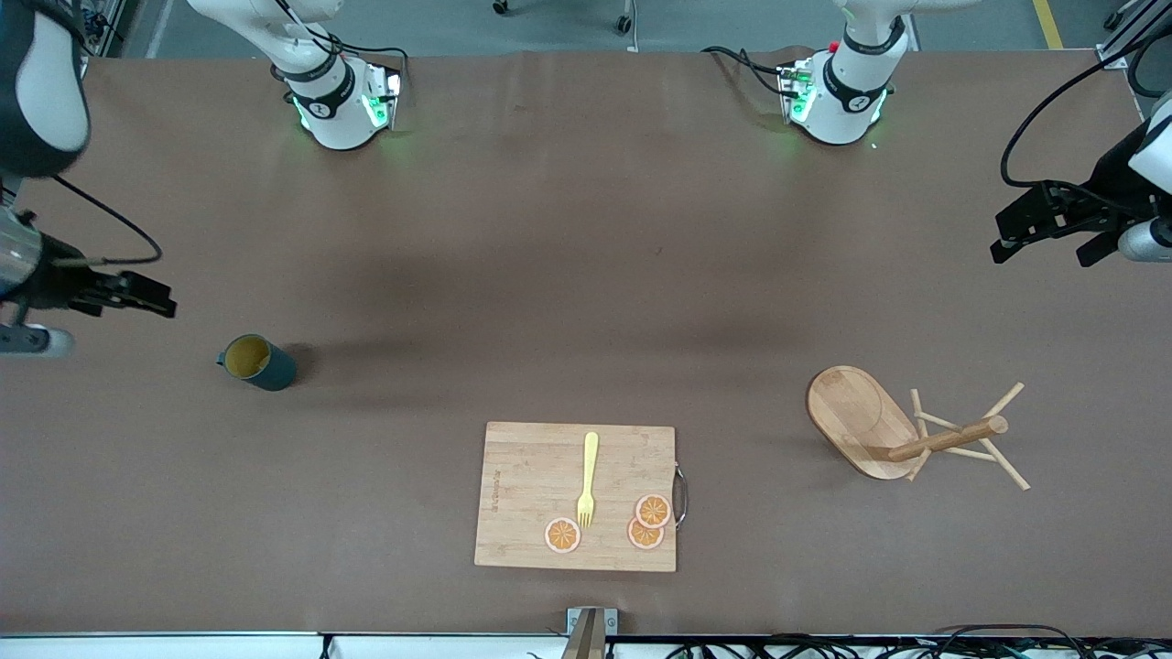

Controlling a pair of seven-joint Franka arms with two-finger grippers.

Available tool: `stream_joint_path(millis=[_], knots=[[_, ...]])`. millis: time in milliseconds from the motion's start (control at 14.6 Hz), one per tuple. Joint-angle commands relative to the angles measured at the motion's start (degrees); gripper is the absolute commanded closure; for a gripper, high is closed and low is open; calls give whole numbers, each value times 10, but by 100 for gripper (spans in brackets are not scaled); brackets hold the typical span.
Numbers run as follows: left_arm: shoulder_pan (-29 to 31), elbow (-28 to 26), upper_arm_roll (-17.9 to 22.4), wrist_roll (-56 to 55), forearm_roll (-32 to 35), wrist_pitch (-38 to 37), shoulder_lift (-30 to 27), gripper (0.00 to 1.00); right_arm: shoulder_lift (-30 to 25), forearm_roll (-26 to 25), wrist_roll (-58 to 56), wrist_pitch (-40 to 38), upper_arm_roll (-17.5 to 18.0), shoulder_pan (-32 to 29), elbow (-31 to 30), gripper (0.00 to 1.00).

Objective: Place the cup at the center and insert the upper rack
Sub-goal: 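Move the right gripper down beside the teal mug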

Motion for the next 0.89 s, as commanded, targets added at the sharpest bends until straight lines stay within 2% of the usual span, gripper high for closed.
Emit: stream_joint_path(millis=[0,412,687,825], knots=[[-1,3,-2,6,7,4,1,0,59,0,1,1,0,6,12,0],[2,3,-2,6,7,4,1,0,134,6,6,68,0,27,-15,0],[4,3,-1,6,6,4,1,0,135,6,5,153,0,20,-113,0],[4,3,-2,7,6,4,1,0,134,6,5,171,0,13,-144,0]])
